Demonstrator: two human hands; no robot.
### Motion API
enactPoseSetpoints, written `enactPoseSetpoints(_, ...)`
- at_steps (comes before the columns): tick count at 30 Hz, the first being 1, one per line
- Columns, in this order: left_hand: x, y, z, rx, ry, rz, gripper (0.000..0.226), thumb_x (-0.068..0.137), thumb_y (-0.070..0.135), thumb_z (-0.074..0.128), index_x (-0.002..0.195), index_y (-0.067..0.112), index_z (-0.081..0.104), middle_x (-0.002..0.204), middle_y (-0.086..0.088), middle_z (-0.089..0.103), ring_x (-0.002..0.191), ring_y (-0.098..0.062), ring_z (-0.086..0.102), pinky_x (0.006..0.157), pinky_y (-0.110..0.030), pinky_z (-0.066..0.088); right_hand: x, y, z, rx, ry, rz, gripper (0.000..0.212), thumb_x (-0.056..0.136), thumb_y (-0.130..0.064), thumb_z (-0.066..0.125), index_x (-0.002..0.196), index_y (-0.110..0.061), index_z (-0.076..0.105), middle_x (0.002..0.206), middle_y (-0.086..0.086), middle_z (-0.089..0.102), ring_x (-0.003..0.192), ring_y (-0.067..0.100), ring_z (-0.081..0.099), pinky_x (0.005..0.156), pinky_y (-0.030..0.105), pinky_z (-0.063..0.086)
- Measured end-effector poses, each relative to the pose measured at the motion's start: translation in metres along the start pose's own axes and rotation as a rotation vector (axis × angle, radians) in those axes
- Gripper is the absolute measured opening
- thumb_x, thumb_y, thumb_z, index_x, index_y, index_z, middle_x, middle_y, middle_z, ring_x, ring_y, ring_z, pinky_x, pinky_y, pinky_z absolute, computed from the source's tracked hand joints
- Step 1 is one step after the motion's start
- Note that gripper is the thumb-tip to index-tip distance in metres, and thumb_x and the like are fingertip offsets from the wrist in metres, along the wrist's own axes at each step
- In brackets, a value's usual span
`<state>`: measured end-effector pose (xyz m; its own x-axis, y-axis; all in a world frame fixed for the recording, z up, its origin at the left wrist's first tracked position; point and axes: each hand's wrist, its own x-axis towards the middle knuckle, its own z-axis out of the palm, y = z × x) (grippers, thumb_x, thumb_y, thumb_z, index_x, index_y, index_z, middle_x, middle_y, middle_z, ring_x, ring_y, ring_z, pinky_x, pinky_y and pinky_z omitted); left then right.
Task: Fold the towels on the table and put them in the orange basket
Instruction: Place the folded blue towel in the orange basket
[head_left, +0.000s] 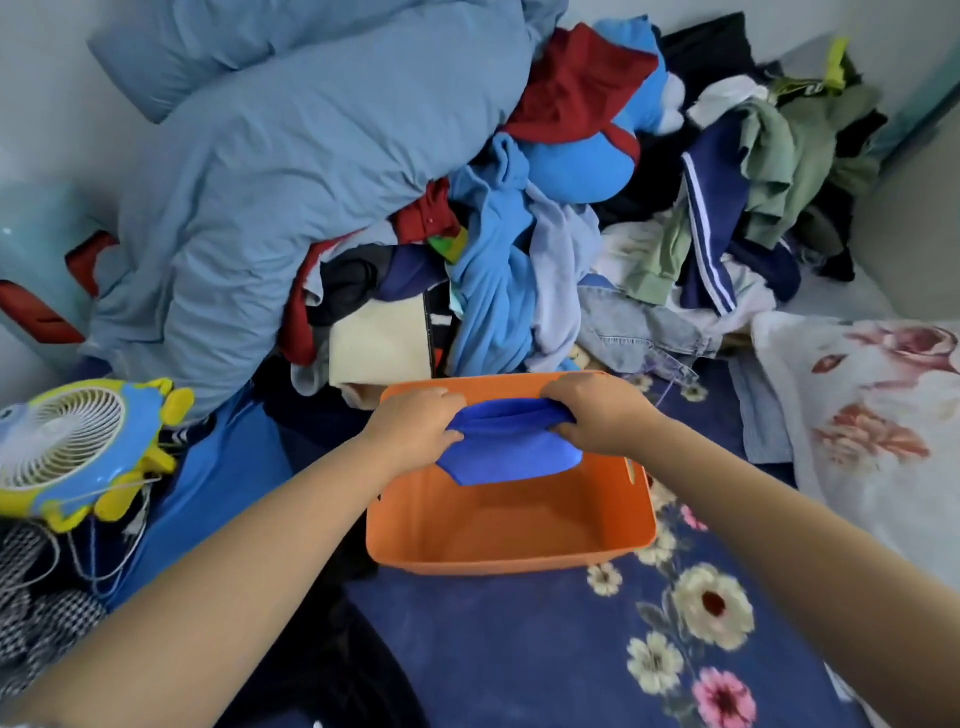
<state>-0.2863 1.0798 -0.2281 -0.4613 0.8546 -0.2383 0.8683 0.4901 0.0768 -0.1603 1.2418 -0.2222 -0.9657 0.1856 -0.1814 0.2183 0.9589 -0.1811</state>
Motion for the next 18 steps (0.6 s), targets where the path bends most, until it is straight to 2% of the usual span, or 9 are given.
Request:
enactPoseSetpoints(3,0.044,-0.013,0.015,0.033,-0.003,-0.064,0.024,0.096,0.023,0.042,0.113,0.007,0.049,0.117,-0.008,0.055,0.108,-0.027,0.054,0.080,-0.034,0.041,0.043,0.019,0.018,0.020,-0.052,0.061,0.006,0.086,-0.009,0.049,0.085,-0.013,0.044,0.066,-0.001,0.035,0.073,0.023,0.039,0.048,0.030,0.023)
enactPoseSetpoints(7,0.087,-0.020,0.055,0.013,-0.095,-0.113,0.025,0.097,0.020,0.043,0.115,0.004,0.048,0.121,-0.014,0.054,0.111,-0.031,0.053,0.082,-0.038,0.041,0.088,0.044,0.061,0.094,-0.119,0.109,0.038,0.081,-0.001,0.048,0.061,-0.026,0.027,0.061,-0.007,0.029,0.073,0.023,0.040,0.053,0.031,0.026)
enactPoseSetpoints(11,0.123,-0.028,0.095,-0.101,-0.085,-0.155,0.024,0.095,0.019,0.047,0.113,0.002,0.049,0.121,-0.017,0.053,0.112,-0.035,0.052,0.081,-0.040,0.042,0.119,0.061,0.095,0.136,-0.102,0.207,0.020,0.079,0.003,0.046,0.073,-0.013,0.036,0.062,-0.004,0.029,0.075,0.022,0.038,0.047,0.023,0.021)
enactPoseSetpoints(14,0.138,-0.028,0.118,-0.139,0.011,-0.147,0.022,0.094,0.018,0.049,0.111,0.004,0.049,0.119,-0.014,0.053,0.112,-0.032,0.051,0.082,-0.041,0.042,0.121,0.069,0.114,0.207,-0.019,0.267,0.033,0.076,0.005,0.047,0.064,-0.022,0.032,0.077,0.004,0.040,0.080,0.023,0.040,0.051,0.030,0.027)
enactPoseSetpoints(15,0.138,-0.025,0.128,-0.127,0.024,-0.133,0.023,0.093,0.019,0.049,0.112,0.005,0.048,0.120,-0.013,0.052,0.114,-0.031,0.049,0.084,-0.041,0.042,0.116,0.070,0.125,0.190,-0.014,0.282,0.028,0.076,0.004,0.049,0.070,-0.021,0.041,0.089,0.010,0.045,0.086,0.026,0.043,0.060,0.033,0.034)
enactPoseSetpoints(16,0.136,-0.021,0.142,-0.101,0.018,-0.106,0.025,0.094,0.019,0.047,0.116,0.007,0.046,0.121,-0.012,0.050,0.116,-0.030,0.047,0.086,-0.041,0.041,0.110,0.069,0.137,0.138,-0.023,0.286,0.019,0.078,0.003,0.050,0.084,-0.015,0.050,0.102,0.014,0.047,0.098,0.029,0.044,0.073,0.036,0.039)
enactPoseSetpoints(18,0.129,-0.010,0.178,-0.035,-0.094,0.001,0.028,0.095,0.015,0.043,0.122,0.009,0.044,0.125,-0.010,0.046,0.121,-0.028,0.043,0.091,-0.040,0.039,0.094,0.069,0.173,-0.014,-0.172,0.264,0.031,0.084,0.000,0.047,0.114,-0.005,0.047,0.124,0.016,0.042,0.121,0.031,0.036,0.090,0.039,0.041)
